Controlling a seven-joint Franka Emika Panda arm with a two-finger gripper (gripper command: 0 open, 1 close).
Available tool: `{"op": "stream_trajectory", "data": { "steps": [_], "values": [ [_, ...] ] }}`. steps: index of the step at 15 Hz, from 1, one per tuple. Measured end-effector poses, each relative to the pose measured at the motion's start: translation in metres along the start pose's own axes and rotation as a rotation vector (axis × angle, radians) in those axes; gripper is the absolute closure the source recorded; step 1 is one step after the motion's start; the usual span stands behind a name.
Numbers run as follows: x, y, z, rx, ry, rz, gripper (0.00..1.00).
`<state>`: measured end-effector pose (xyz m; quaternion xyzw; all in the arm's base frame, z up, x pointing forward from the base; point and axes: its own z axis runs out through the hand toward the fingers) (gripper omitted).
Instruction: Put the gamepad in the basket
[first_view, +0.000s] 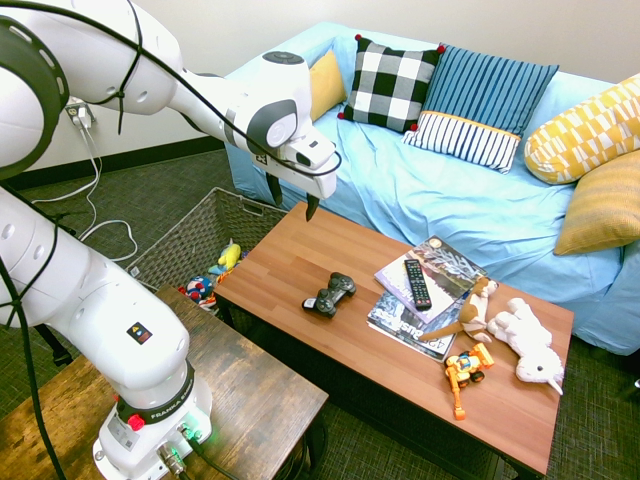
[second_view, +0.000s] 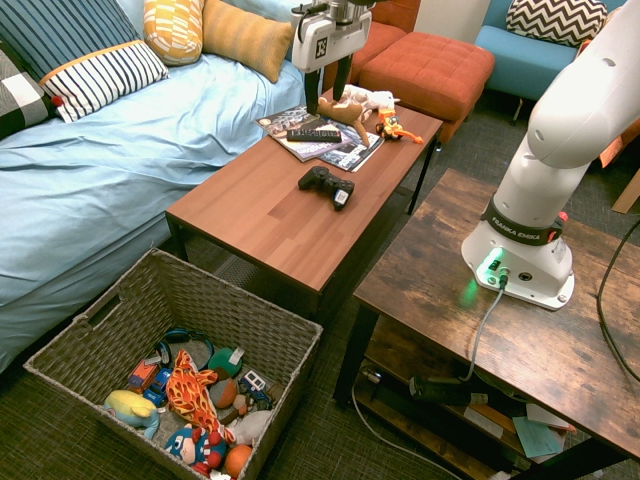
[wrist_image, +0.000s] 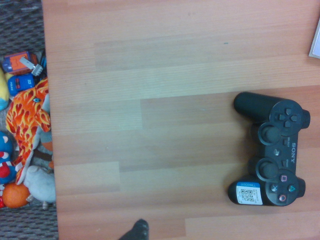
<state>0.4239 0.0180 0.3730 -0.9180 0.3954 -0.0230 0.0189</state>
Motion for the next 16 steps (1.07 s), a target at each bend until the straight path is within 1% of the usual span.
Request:
{"op": "stream_trajectory", "data": {
  "steps": [3, 6, 11, 16],
  "values": [
    [0.001, -0.002, 0.005, -0.010, 0.008, 0.004, 0.00],
    [0.020, 0.003, 0.022, -0.001, 0.039, 0.024, 0.00],
    [0.047, 0.011, 0.081, 0.001, 0.069, 0.056, 0.00],
    [0.070, 0.022, 0.140, -0.048, 0.064, 0.106, 0.00]
  ]
}}
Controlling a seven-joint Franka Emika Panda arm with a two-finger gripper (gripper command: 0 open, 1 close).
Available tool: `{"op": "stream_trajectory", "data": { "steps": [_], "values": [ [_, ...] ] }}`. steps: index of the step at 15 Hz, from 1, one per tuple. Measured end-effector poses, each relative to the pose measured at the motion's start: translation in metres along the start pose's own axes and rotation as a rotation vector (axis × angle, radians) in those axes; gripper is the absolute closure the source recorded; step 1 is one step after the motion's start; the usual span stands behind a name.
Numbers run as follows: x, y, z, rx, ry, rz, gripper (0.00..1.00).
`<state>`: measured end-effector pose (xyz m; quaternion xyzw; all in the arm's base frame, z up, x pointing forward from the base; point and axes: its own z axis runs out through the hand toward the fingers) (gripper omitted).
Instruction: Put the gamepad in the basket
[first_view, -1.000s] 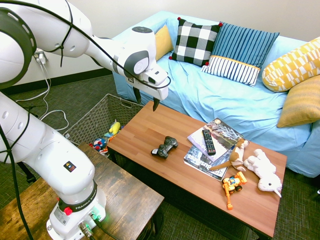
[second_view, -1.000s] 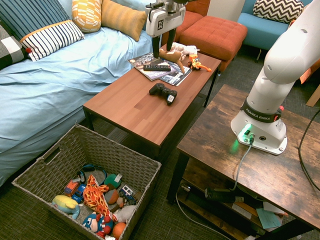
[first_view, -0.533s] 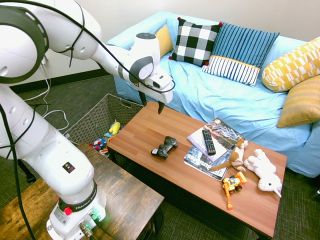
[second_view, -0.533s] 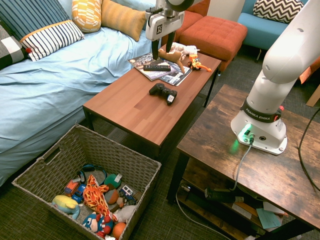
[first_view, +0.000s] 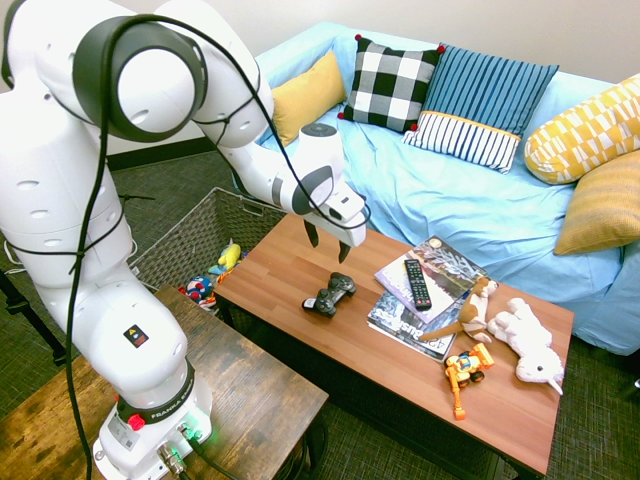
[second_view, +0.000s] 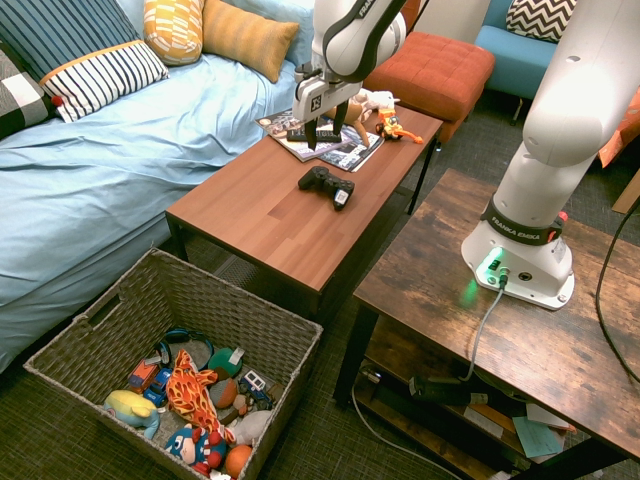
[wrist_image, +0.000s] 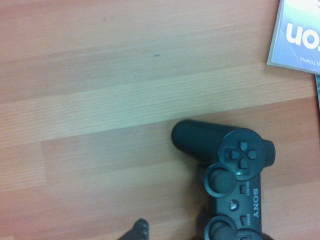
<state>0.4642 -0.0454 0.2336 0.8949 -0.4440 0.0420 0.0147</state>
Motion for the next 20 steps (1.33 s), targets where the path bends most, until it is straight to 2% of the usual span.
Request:
{"op": "stream_trajectory", "data": {
  "steps": [7, 20],
  "values": [
    [0.014, 0.000, 0.076, -0.055, -0.034, 0.059, 0.00],
    [0.017, 0.014, 0.145, -0.100, -0.102, 0.084, 0.00]
  ]
}}
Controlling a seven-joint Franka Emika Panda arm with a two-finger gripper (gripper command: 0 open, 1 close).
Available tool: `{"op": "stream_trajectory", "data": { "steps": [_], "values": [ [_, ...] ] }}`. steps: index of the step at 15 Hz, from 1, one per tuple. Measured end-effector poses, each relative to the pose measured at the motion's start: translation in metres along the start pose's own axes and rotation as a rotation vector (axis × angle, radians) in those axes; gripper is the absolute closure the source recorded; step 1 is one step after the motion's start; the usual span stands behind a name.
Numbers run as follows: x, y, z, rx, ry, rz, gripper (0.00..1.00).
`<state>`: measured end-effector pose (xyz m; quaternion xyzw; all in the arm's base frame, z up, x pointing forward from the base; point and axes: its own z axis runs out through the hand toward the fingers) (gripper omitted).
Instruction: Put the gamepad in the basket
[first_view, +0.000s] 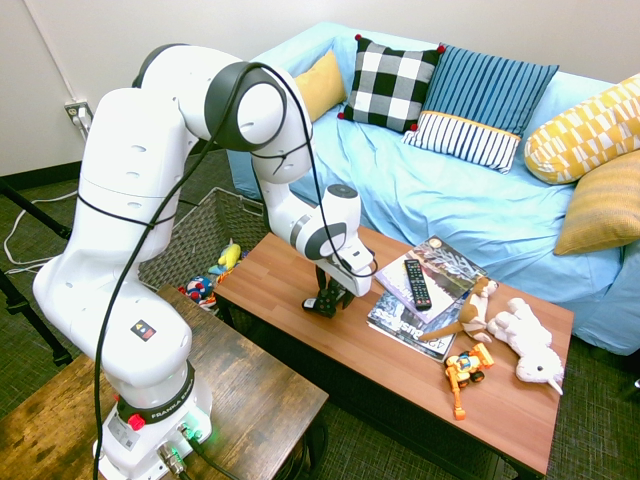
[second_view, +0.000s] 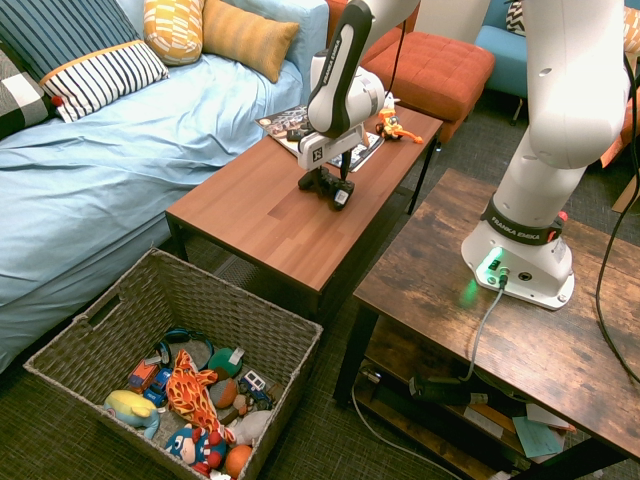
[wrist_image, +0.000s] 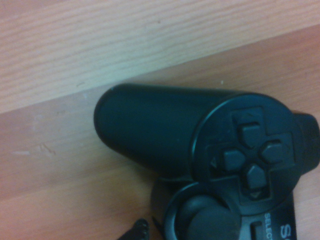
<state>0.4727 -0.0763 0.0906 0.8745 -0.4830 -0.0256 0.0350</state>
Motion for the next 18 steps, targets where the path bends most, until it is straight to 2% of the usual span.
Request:
{"op": "stream_trajectory", "data": {
  "steps": [1, 18],
  "values": [
    [0.001, 0.000, 0.004, -0.002, -0.004, 0.000, 1.00],
    [-0.008, -0.013, -0.001, 0.017, -0.034, -0.014, 1.00]
  ]
}}
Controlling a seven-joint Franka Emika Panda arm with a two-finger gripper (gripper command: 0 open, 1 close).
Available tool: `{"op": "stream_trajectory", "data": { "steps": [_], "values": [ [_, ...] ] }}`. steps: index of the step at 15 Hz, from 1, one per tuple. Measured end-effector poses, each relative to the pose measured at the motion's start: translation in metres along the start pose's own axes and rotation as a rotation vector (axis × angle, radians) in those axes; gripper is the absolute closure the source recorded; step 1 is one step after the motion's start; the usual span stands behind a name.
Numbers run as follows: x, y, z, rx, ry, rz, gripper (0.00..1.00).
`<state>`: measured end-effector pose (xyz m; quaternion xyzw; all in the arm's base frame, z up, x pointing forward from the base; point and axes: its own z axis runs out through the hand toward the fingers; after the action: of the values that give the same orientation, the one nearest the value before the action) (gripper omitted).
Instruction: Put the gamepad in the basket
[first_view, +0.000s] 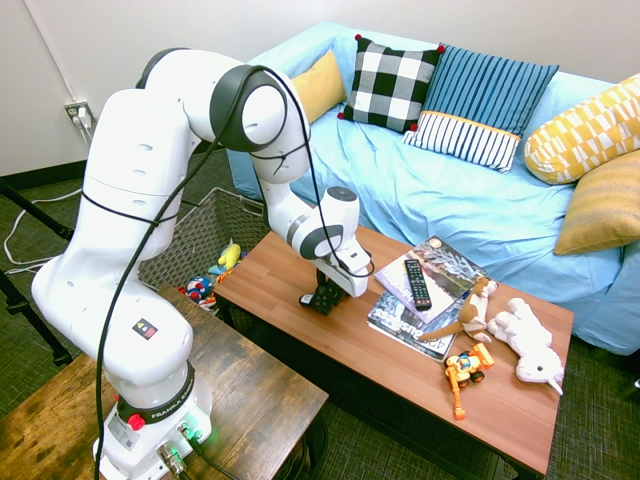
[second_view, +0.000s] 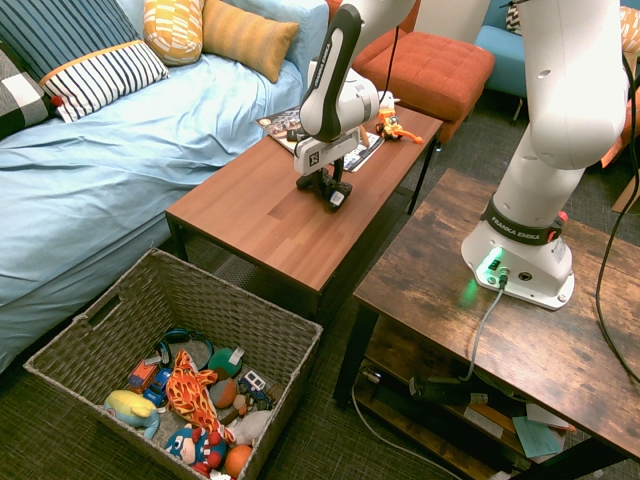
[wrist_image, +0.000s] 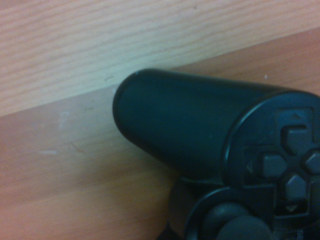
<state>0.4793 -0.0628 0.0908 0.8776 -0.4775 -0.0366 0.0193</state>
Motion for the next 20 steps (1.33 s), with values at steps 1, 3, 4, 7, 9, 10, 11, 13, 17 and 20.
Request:
{"op": "stream_trajectory", "data": {
  "steps": [1, 3, 4, 7, 9, 10, 11, 13, 17, 20],
  "values": [
    [-0.001, -0.005, -0.010, 0.007, -0.001, -0.006, 1.00],
    [-0.006, -0.019, -0.043, 0.028, 0.005, -0.031, 1.00],
    [-0.012, -0.027, -0.062, 0.037, 0.012, -0.045, 1.00],
    [-0.051, -0.063, -0.116, 0.047, 0.050, -0.084, 1.00],
    [-0.091, -0.095, -0.149, 0.049, 0.077, -0.115, 1.00],
    [-0.113, -0.114, -0.167, 0.052, 0.088, -0.131, 1.00],
    [-0.133, -0.133, -0.183, 0.056, 0.094, -0.149, 1.00],
    [-0.167, -0.164, -0.206, 0.065, 0.102, -0.181, 1.00],
    [-0.223, -0.215, -0.194, 0.050, 0.102, -0.235, 1.00],
    [-0.286, -0.246, -0.146, 0.011, 0.098, -0.278, 1.00]
  ]
}}
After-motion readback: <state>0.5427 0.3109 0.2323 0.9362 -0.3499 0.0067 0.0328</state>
